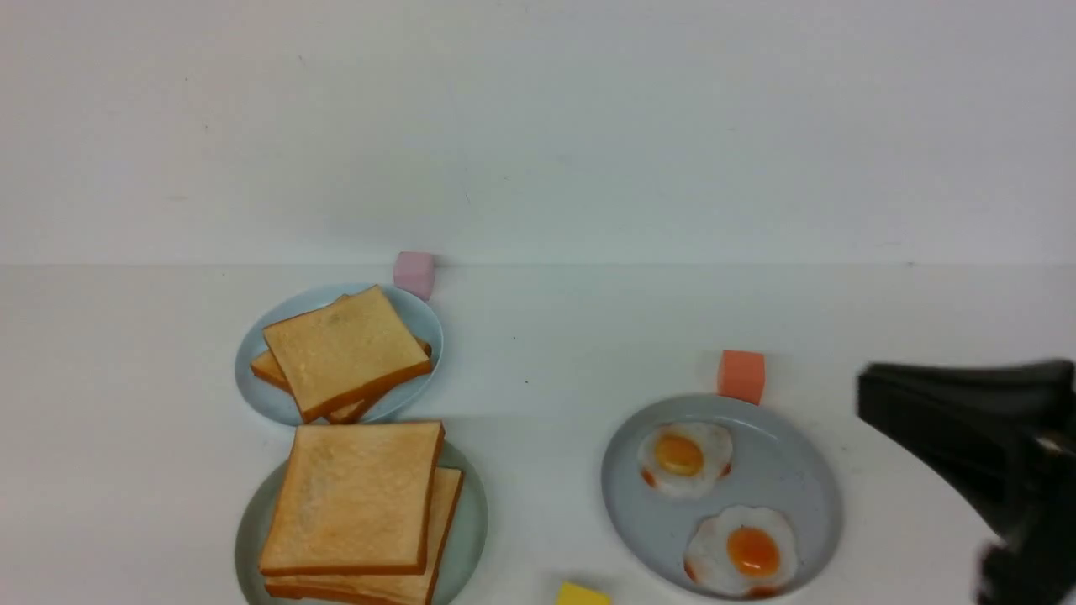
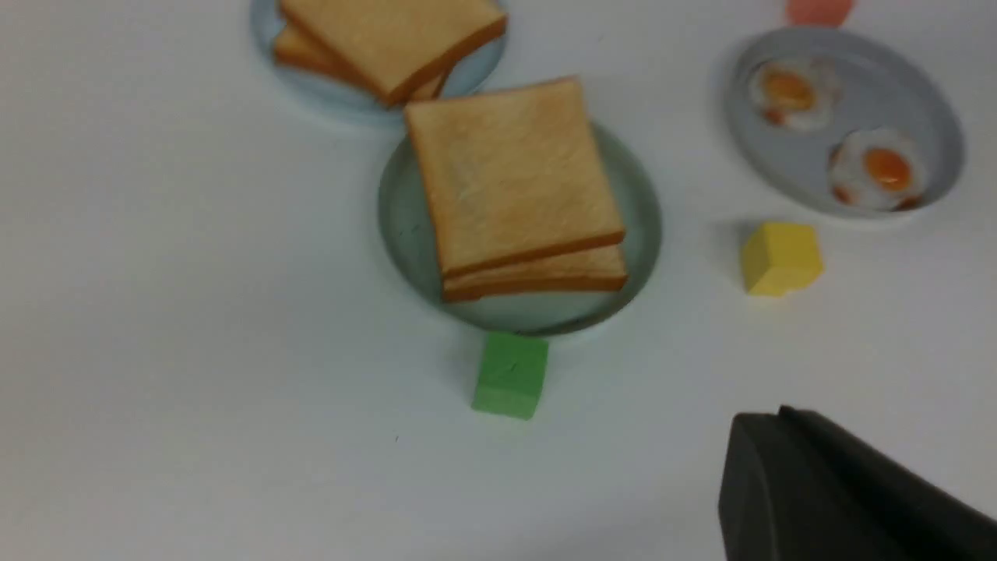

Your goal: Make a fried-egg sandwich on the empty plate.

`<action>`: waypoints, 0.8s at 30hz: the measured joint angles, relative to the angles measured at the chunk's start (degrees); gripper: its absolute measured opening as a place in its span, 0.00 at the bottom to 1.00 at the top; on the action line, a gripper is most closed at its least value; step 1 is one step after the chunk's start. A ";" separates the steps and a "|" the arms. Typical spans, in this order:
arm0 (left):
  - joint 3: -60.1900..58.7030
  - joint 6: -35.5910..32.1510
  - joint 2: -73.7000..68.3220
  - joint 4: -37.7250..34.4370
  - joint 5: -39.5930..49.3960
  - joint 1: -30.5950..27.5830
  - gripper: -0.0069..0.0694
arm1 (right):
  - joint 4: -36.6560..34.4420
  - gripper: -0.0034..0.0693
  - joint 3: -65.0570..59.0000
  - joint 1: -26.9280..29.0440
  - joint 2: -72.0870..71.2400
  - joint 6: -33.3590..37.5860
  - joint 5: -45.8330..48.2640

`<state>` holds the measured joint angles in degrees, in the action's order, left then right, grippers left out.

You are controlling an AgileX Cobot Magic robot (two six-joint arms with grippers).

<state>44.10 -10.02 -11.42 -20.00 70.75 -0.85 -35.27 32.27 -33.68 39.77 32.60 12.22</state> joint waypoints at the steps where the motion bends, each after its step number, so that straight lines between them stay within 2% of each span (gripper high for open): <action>1: -0.05 0.00 1.64 0.00 -0.55 0.38 0.07 | 0.00 0.03 -1.47 0.00 -2.57 0.37 0.00; 9: -4.63 0.00 4.12 -4.36 -2.71 0.37 0.07 | 3.68 0.04 -5.32 0.00 -14.35 0.49 3.84; 14: -8.97 0.00 5.49 -8.37 -8.46 0.37 0.07 | 5.41 0.05 -12.21 0.00 -24.03 -1.48 5.89; 20: -11.56 0.00 5.71 -8.87 -16.43 0.37 0.07 | 5.87 0.05 -23.01 0.00 -33.78 -3.48 -2.40; 24: -11.63 0.00 5.71 -8.87 -23.30 0.37 0.07 | 5.87 0.06 -24.62 0.00 -36.86 -3.71 -7.43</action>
<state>32.47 -10.02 -5.71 -28.87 47.45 -0.48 -29.40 7.64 -33.68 2.91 28.88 4.79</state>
